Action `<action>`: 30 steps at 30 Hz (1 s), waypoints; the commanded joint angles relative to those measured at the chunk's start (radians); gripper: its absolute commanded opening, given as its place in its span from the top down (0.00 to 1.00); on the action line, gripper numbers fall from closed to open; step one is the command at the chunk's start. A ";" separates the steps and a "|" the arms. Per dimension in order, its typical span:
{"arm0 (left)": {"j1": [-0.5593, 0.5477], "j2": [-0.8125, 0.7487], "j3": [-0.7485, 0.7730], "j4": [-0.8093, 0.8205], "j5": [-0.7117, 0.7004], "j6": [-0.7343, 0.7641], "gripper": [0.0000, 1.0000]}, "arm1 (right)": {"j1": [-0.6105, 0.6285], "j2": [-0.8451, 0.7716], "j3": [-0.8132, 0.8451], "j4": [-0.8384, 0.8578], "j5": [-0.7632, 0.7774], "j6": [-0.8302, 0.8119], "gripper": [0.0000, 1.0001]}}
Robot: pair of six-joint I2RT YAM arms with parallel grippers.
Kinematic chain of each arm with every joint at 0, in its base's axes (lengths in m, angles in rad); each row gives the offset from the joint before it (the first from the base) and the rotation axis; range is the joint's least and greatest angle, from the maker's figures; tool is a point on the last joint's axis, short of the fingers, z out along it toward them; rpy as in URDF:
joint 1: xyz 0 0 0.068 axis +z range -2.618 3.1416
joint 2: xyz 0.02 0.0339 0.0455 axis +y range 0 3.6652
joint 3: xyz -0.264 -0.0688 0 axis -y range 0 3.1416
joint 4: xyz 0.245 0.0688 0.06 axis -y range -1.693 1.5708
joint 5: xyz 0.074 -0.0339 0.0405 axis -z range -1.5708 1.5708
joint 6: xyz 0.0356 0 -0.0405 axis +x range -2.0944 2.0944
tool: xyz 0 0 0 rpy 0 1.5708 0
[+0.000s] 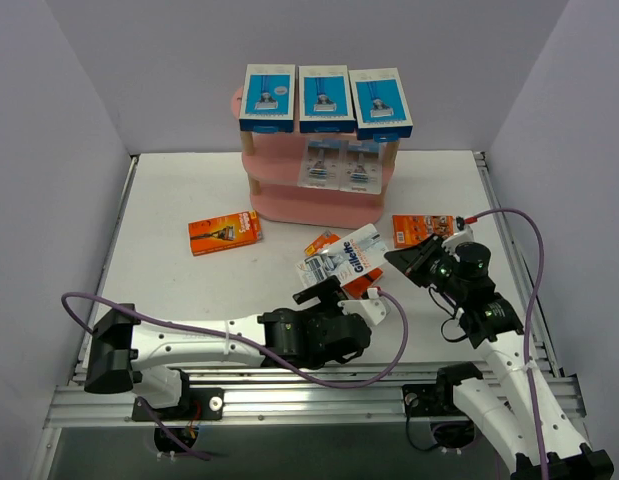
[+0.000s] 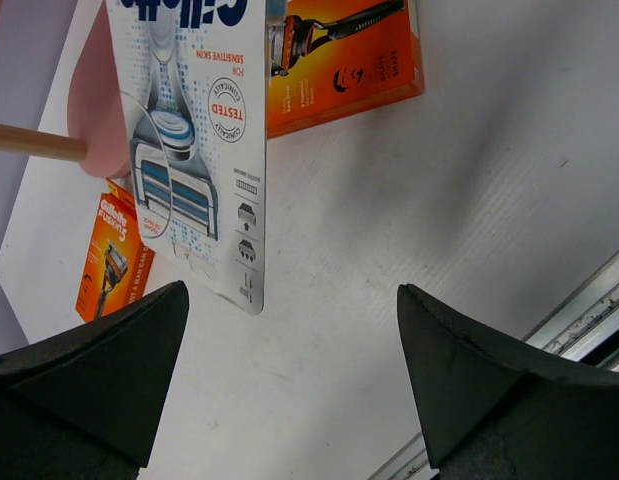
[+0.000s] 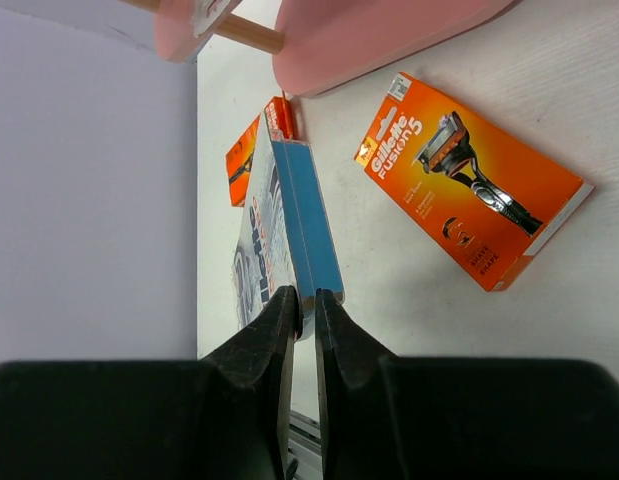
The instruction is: Place and organize the shaving razors onto the shelf
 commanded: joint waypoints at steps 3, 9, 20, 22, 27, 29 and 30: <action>0.080 0.015 0.021 0.091 0.012 0.033 0.02 | 0.009 -0.058 0.015 0.012 -0.032 0.010 1.00; 0.127 0.056 0.042 0.100 0.008 0.036 0.37 | 0.009 -0.079 0.006 0.001 -0.060 0.007 1.00; 0.127 0.079 0.059 0.036 -0.020 0.005 0.85 | 0.009 -0.061 -0.003 0.013 -0.055 0.009 1.00; 0.127 0.070 0.059 0.008 -0.012 -0.021 0.93 | 0.009 -0.049 0.003 0.021 -0.052 0.012 1.00; 0.126 0.021 0.042 -0.032 0.055 -0.074 0.98 | 0.008 -0.020 0.008 0.032 -0.044 0.012 0.87; 0.127 -0.014 0.027 -0.039 0.084 -0.090 0.98 | 0.008 -0.009 0.009 0.032 -0.034 0.013 0.78; 0.127 -0.025 0.024 -0.052 0.112 -0.102 0.98 | 0.008 -0.006 0.012 0.032 -0.031 0.013 0.74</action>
